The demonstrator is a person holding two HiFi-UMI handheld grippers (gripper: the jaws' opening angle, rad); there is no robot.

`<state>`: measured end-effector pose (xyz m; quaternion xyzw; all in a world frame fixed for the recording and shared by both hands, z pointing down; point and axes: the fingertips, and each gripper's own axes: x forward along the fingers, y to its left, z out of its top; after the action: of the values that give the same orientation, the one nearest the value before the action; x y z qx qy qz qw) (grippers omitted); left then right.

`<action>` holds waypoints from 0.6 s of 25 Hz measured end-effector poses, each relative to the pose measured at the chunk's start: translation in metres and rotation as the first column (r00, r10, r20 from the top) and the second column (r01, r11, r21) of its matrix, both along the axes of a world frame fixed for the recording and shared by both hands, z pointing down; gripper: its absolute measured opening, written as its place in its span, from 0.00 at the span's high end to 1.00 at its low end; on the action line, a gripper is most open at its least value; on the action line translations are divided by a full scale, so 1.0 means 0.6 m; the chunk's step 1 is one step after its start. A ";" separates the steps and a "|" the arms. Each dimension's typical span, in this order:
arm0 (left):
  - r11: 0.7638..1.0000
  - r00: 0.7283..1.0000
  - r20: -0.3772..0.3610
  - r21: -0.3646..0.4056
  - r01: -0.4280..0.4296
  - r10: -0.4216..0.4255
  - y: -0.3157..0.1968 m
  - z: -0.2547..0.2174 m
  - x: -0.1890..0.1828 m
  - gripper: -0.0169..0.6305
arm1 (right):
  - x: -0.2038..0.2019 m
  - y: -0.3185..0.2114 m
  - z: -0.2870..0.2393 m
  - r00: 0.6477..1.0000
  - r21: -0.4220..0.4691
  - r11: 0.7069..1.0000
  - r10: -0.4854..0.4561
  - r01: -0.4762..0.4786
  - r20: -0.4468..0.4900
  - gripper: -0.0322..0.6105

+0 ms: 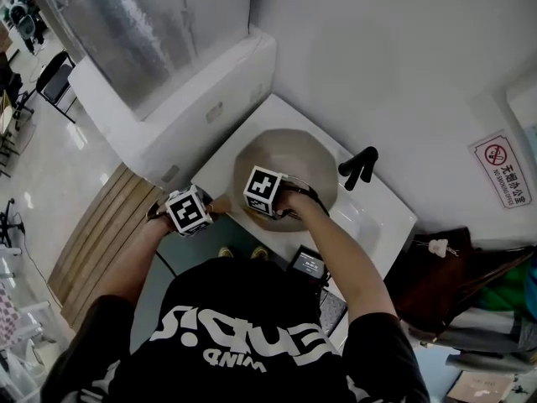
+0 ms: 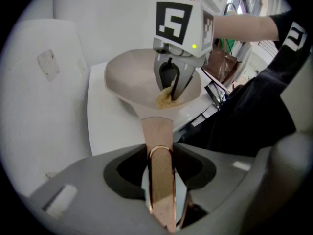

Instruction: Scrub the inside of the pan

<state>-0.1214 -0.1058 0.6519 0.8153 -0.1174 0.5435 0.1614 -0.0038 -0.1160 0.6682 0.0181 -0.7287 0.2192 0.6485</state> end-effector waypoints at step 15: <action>0.999 0.998 -0.060 -0.034 -0.006 0.004 0.008 -0.021 0.019 0.73 | -0.030 -0.127 0.021 0.993 0.183 0.977 0.103 -0.114 0.065 0.84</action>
<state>-0.1101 -0.1008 0.6396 0.8286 -0.1009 0.5213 0.1775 -0.0219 -0.1921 0.6810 0.1122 -0.7615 0.1857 0.6108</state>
